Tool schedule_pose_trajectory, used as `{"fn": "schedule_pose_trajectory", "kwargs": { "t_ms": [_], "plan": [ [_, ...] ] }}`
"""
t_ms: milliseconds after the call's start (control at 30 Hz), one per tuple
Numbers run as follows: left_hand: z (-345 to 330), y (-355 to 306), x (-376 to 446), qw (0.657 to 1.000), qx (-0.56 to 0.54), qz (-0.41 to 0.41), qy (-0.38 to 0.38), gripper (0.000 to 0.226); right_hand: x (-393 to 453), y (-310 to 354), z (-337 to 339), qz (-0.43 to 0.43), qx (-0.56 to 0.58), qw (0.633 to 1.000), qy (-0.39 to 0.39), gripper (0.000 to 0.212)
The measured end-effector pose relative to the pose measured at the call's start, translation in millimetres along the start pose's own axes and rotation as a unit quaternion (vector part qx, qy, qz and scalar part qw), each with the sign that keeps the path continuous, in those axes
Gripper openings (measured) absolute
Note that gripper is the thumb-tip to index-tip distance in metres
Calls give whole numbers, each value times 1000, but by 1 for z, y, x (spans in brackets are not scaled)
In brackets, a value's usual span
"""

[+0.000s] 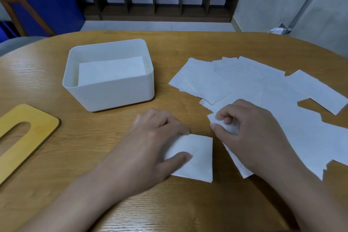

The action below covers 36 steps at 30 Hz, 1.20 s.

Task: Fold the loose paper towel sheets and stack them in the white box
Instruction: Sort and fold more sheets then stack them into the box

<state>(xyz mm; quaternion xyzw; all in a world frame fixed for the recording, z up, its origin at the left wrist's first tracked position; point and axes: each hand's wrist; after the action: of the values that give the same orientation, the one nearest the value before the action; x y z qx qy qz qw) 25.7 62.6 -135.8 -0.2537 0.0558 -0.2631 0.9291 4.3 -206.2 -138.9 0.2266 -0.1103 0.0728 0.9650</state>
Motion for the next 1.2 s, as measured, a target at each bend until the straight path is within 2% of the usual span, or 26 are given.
{"fn": "schedule_pose_trajectory", "kwargs": {
  "t_ms": [67, 200, 267, 433, 533, 600, 667, 733, 833, 900, 1000, 1100, 1200],
  "plan": [
    [-2, -3, -1, 1000, -2, -7, 1, 41, 1, 4, -2, 13, -11, 1000, -8, 4],
    [-7, -8, -2, 1000, 0, -14, -14, 37, 1, 10, -11, 35, -18, 999, -10, 18],
    [-8, -9, 0, 999, -9, -11, -40, 36, 0, 12, -11, 50, 30, 998, 1, 19],
    [-6, -6, 5, 984, -62, -2, -167, 33, -2, 31, 1, 108, 178, 978, 23, 13],
    [-9, -4, 6, 979, -61, -19, -195, 13, -2, 35, 0, 128, 203, 971, 14, 11],
    [-8, -4, 5, 976, -67, -25, -208, 8, -3, 36, 0, 143, 220, 965, 10, 7],
    [-6, -4, 5, 971, -78, -21, -224, 6, -5, 37, 1, 136, 214, 967, 9, 24],
    [-2, -4, 4, 963, -100, -6, -250, 6, -7, 37, 1, 128, 191, 973, -20, 38],
    [8, -5, 3, 949, -147, 28, -279, 12, -7, 33, 5, 100, 193, 970, -112, 13],
    [15, -7, 2, 939, -201, 56, -274, 15, -6, 30, 9, 81, 212, 963, -145, 10],
    [24, -7, 1, 925, -278, 84, -245, 17, -5, 32, 16, 70, 253, 954, -146, 11],
    [30, -2, 0, 922, -318, 122, -183, 23, -7, 33, 18, 70, 285, 950, -103, 12],
    [33, 3, -3, 933, -301, 160, -114, 30, -9, 29, 20, 71, 286, 955, -33, 15]
  ]
}}
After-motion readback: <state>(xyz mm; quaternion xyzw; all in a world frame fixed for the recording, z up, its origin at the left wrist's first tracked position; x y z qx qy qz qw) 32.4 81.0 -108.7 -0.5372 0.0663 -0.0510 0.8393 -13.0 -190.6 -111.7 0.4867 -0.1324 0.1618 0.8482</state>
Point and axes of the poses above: each hand's wrist, its own x-axis towards the middle knuckle, its own z-axis out of the back of the hand, y = z × x, and after that the axes turned 9 degrees about z, right-handed
